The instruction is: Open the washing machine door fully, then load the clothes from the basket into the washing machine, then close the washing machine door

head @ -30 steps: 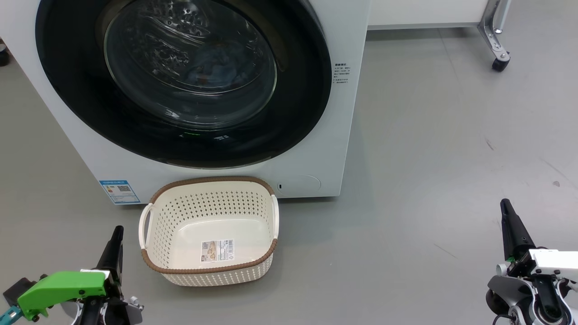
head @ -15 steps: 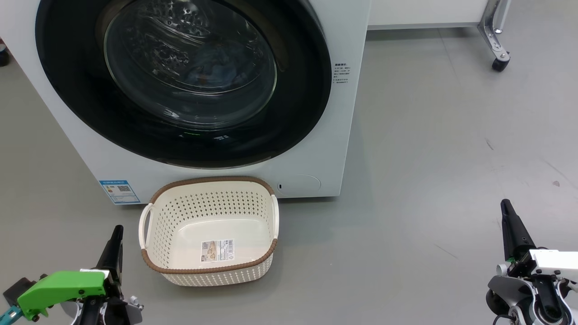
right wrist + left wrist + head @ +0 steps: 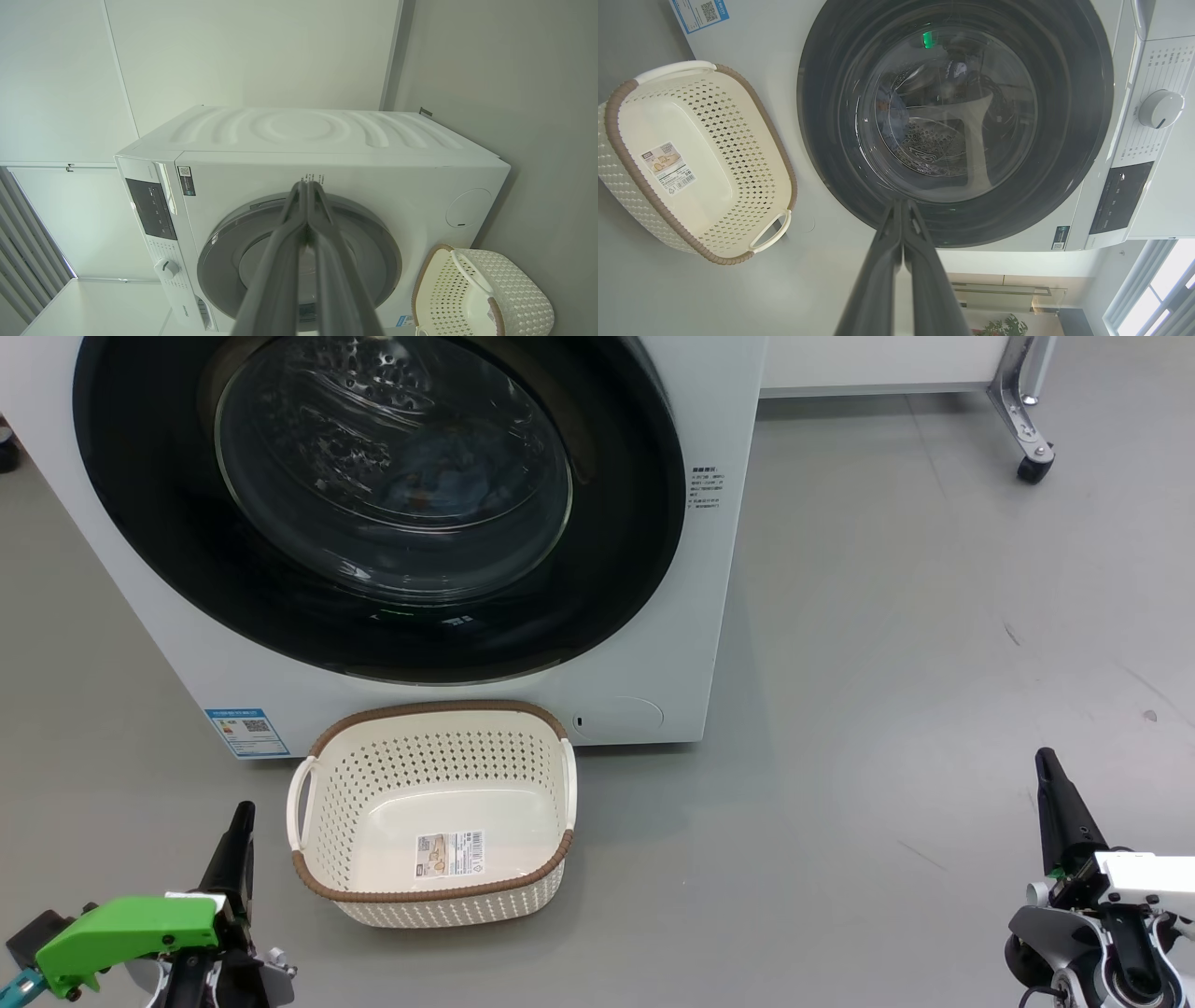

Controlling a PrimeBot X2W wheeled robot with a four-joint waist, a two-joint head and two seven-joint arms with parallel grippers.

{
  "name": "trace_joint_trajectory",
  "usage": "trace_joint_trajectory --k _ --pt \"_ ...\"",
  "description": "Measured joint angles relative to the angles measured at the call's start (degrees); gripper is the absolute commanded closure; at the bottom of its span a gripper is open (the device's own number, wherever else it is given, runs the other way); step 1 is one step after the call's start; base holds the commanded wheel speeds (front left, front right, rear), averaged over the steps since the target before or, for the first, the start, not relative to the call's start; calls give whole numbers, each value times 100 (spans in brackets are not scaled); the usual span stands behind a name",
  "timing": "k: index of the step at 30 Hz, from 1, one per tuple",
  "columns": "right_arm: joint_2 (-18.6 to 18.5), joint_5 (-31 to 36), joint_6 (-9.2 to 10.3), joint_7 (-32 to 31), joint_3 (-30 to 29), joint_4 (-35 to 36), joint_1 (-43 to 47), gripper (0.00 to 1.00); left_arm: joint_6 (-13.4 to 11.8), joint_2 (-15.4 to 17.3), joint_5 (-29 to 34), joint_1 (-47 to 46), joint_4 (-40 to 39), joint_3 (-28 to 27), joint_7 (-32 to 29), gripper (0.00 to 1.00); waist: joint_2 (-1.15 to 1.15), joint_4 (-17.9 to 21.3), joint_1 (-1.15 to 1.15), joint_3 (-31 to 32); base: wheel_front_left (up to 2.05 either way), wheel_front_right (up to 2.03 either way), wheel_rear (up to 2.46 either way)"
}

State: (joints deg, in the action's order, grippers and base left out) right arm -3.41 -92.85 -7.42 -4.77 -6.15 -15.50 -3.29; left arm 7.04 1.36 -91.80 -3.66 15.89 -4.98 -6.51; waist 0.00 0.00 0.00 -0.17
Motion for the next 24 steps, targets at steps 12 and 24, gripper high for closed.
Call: trace_joint_trajectory --k 12,24 --pt "2 0 0 0 -4 0 0 100 0 1 0 0 -1 0 0 100 0 0 0 0 0 0 0" --pt "7 0 0 0 -9 0 0 100 0 1 0 0 -2 0 0 100 0 0 0 0 0 0 0"
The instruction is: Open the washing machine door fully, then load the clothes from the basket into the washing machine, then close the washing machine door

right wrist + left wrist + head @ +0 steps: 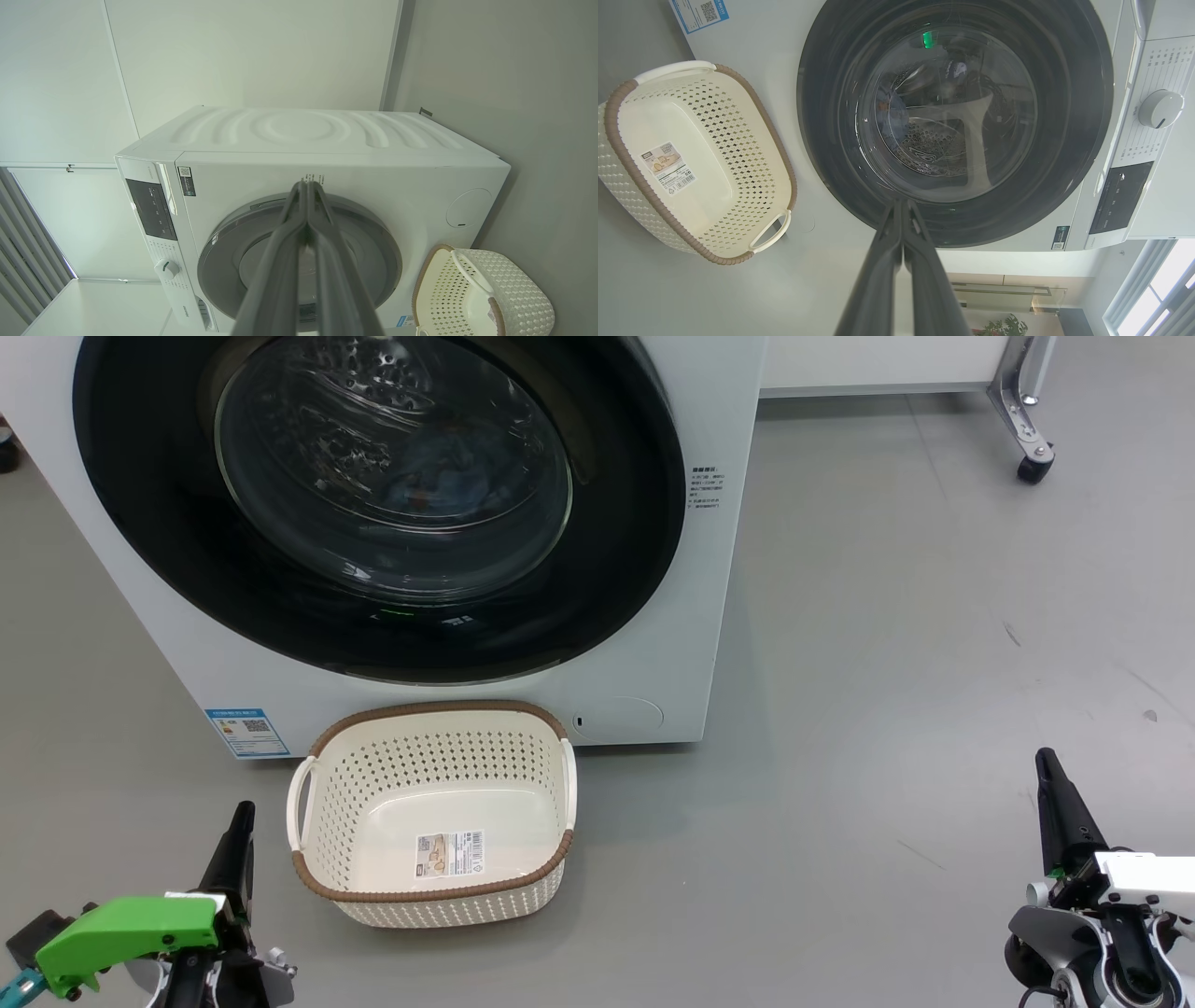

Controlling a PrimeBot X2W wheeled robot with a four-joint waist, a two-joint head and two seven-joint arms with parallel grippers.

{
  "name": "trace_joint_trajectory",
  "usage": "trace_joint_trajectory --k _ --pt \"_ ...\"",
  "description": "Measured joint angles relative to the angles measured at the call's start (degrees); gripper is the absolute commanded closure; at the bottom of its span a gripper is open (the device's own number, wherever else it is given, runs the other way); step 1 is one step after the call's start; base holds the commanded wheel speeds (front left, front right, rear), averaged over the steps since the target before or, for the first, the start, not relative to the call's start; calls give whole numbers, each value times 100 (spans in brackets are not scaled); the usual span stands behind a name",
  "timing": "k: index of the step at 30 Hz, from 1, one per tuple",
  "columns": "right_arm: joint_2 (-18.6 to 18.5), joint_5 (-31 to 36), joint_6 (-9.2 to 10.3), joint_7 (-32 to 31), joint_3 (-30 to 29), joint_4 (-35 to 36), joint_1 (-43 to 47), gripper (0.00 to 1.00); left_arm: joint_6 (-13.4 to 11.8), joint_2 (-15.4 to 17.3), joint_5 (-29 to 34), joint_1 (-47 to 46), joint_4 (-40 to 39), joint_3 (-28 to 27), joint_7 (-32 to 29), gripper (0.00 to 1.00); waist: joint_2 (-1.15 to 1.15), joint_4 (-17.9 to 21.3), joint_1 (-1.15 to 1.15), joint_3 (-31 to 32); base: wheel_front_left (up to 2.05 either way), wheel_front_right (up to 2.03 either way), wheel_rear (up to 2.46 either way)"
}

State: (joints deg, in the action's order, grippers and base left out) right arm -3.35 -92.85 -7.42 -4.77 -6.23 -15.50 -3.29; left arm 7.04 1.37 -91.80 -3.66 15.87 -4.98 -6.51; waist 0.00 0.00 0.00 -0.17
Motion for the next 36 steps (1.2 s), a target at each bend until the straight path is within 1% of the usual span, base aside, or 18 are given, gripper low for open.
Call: trace_joint_trajectory --k 36 --pt "7 0 0 -41 -12 0 0 100 0 0 0 0 -3 1 1 100 0 0 0 0 0 0 0"
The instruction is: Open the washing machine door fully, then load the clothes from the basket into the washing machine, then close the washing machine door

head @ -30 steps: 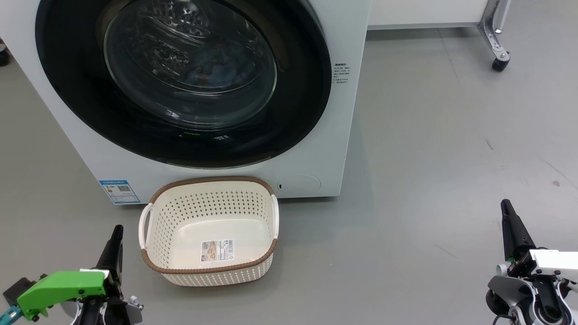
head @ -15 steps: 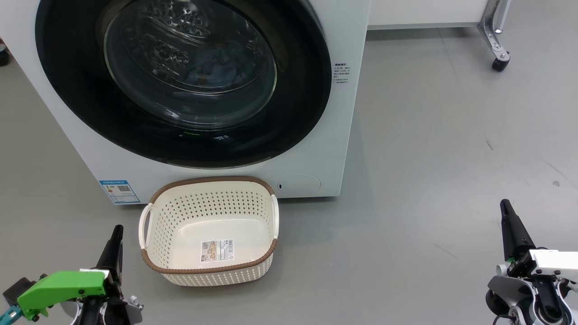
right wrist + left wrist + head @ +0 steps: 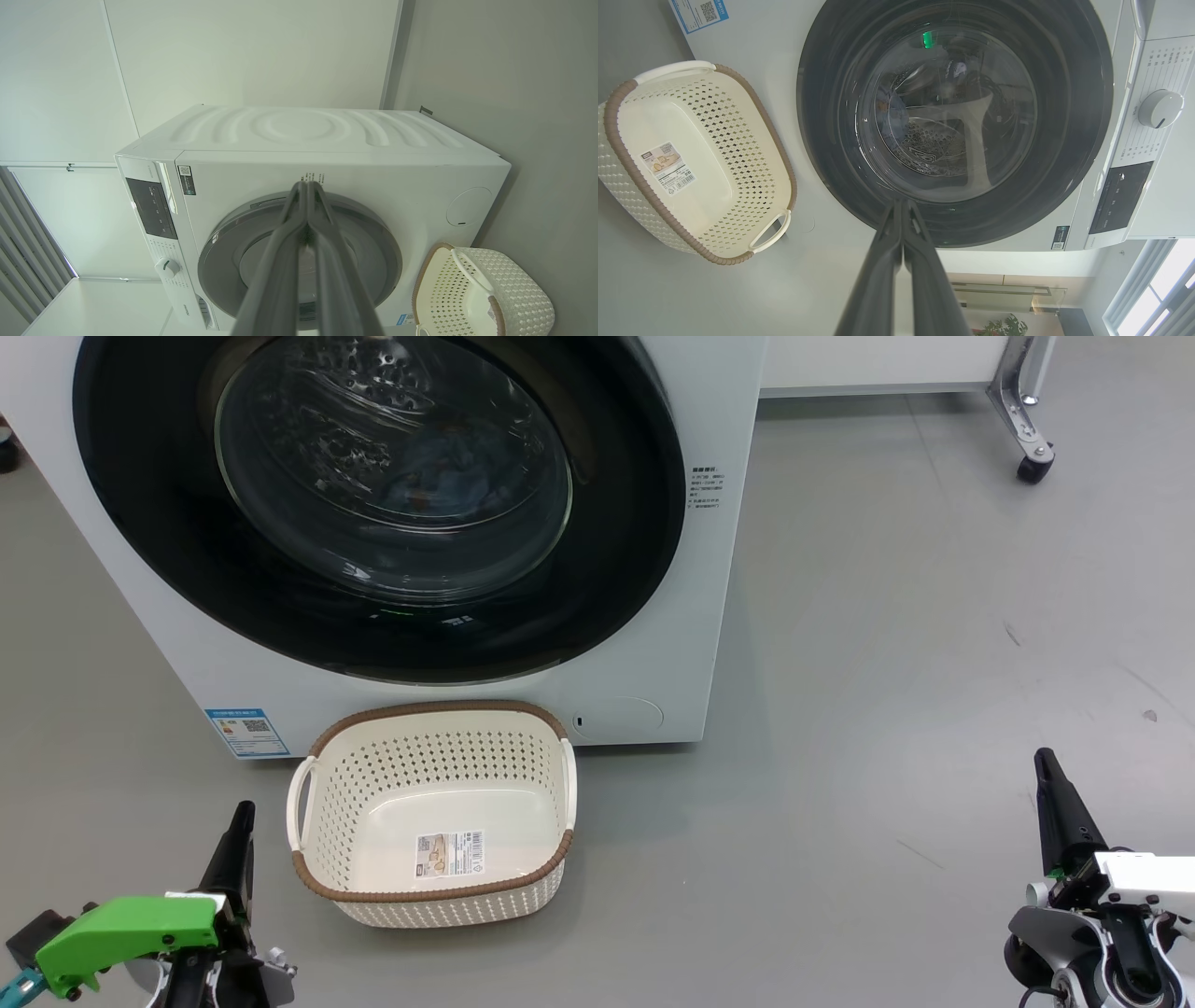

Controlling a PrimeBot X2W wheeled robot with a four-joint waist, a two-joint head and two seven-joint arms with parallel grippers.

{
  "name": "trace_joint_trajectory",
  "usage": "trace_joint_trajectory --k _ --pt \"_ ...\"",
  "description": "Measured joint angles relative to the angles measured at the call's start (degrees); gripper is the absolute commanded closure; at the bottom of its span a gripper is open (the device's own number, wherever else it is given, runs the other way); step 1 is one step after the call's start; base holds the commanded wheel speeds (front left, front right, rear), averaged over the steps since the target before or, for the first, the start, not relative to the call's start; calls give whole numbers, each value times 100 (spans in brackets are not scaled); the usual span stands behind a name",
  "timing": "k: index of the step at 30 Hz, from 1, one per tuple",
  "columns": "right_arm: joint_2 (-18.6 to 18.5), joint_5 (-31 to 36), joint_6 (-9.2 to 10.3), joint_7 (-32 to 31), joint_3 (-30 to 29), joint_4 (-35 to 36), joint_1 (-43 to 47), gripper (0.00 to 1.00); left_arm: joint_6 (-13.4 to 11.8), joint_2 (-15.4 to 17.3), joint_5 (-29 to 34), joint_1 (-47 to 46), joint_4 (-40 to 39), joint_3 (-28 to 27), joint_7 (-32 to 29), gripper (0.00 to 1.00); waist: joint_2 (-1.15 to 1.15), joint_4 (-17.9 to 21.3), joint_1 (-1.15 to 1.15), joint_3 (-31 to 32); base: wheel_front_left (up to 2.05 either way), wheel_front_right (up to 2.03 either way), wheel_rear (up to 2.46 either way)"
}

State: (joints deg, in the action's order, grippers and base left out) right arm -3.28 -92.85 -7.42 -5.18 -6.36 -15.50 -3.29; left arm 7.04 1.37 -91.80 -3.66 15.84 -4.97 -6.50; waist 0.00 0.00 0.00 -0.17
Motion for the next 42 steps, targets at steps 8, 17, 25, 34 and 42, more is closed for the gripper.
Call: trace_joint_trajectory --k 8,17,25,34,42 --pt "1 0 0 0 -2 0 0 100 0 0 0 0 -1 0 0 100 0 0 0 0 0 0 0" --pt "1 0 0 0 -2 0 0 100 0 0 0 0 -1 0 0 100 0 0 0 0 0 0 0" --pt "3 0 0 -1 -4 0 0 100 0 0 0 0 -2 0 0 100 0 0 0 0 0 0 0" --pt "4 0 0 -1 -5 0 0 100 0 0 0 0 -2 0 0 100 0 0 0 0 0 0 0" --pt "5 0 0 -1 -8 0 0 100 0 0 0 0 -2 0 0 100 0 0 0 0 0 0 0"
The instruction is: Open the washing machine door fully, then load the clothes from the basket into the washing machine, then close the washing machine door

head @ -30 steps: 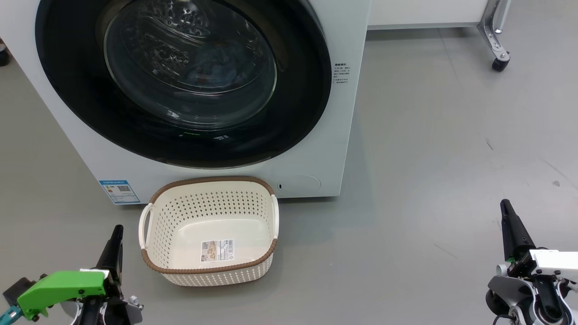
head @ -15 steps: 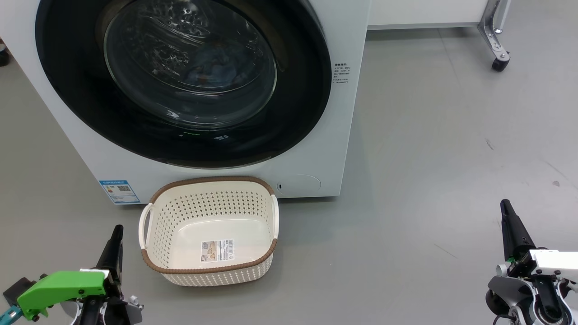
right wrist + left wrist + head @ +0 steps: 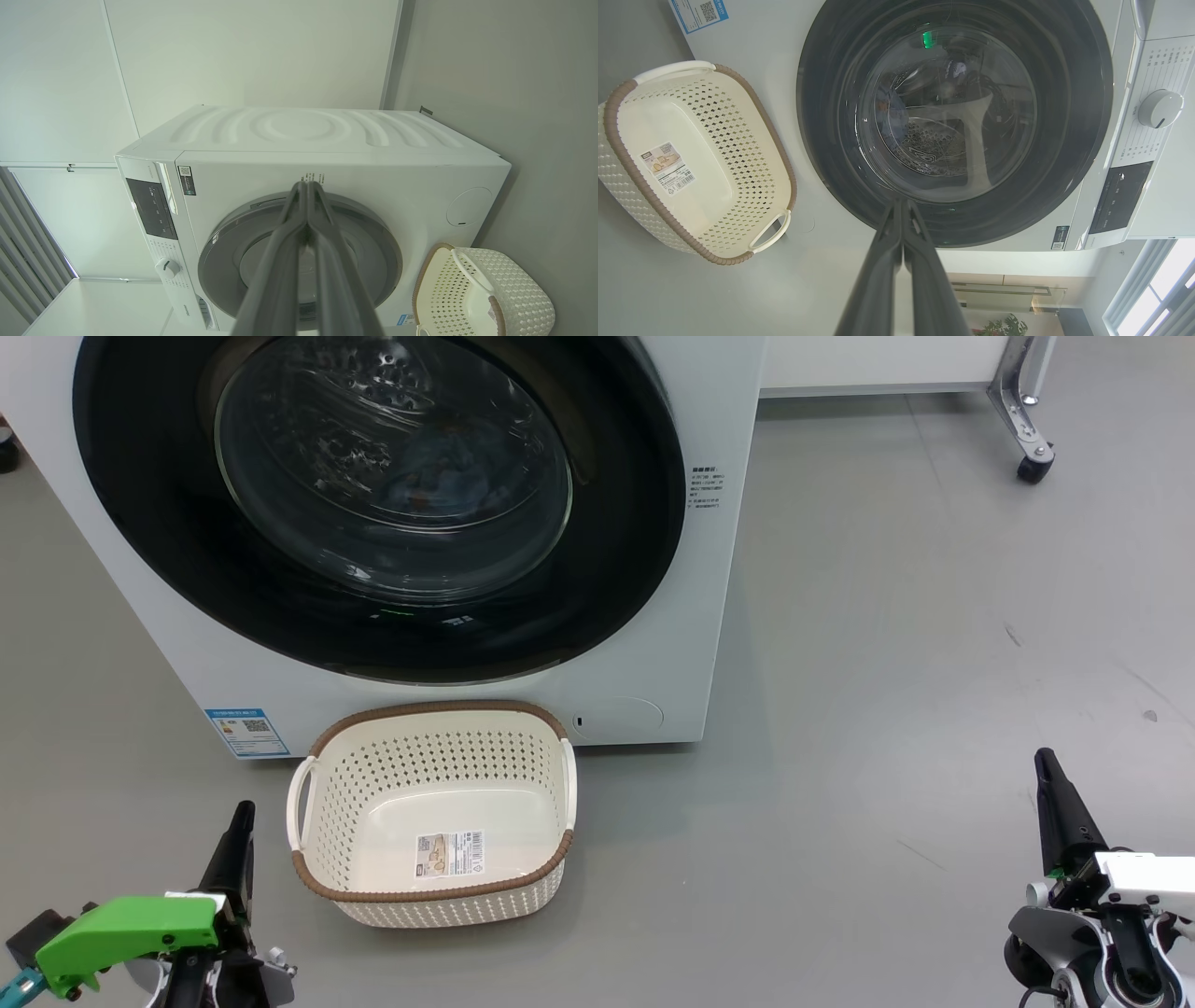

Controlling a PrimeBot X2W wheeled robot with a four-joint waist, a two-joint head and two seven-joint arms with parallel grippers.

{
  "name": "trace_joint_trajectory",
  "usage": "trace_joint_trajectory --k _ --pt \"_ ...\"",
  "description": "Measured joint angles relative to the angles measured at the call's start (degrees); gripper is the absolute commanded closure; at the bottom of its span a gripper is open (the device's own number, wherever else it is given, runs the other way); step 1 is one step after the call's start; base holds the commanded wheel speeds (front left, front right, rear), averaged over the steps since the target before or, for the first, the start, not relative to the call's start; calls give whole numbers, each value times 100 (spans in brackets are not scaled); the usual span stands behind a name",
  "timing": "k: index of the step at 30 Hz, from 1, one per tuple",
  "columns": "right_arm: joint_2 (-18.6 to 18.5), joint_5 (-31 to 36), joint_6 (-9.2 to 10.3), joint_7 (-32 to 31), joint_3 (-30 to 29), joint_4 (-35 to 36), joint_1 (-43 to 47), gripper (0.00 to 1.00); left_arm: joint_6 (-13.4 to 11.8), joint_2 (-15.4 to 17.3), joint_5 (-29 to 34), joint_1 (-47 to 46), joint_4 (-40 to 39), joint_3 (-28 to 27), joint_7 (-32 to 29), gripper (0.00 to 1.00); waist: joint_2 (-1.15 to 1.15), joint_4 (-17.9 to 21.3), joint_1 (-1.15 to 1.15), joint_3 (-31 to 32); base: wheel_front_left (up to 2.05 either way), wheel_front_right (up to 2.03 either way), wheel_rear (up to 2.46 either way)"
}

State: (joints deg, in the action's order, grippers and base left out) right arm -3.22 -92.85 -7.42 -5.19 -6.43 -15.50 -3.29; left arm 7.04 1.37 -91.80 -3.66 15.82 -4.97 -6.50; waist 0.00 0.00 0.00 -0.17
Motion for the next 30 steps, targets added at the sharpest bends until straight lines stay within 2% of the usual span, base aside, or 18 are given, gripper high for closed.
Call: trace_joint_trajectory --k 30 --pt "2 0 0 0 -7 0 -1 100 0 0 0 0 -1 1 0 100 0 0 0 0 0 0 0"
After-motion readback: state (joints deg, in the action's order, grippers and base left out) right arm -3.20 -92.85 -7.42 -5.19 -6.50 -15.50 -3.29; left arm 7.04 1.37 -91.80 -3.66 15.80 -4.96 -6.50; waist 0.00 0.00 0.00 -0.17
